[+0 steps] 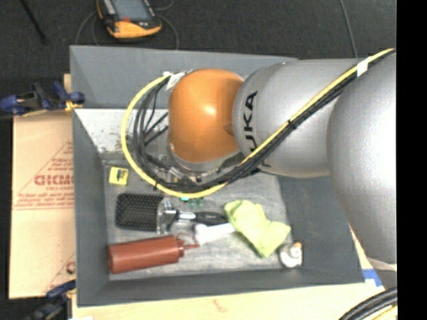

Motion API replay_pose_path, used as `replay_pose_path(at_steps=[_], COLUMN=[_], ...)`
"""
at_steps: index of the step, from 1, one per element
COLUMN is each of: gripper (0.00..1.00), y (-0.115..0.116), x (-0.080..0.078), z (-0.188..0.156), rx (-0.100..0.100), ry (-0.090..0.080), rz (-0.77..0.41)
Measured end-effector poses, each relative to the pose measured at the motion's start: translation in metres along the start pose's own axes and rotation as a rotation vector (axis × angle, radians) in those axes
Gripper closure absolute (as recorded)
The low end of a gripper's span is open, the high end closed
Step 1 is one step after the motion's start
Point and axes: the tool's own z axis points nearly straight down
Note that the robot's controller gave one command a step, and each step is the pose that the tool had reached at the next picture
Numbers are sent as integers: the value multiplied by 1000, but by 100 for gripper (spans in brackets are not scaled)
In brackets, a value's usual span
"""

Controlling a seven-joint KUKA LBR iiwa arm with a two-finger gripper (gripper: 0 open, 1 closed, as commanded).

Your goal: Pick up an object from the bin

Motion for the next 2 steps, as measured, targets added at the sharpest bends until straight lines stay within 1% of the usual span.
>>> replay_pose_path(at_steps=[1, 2], gripper=[0, 0], y=[-1, -16], x=[-2, -8], z=[-4, 53], rx=[-1, -3], ry=[-7, -11], rz=[3, 93])
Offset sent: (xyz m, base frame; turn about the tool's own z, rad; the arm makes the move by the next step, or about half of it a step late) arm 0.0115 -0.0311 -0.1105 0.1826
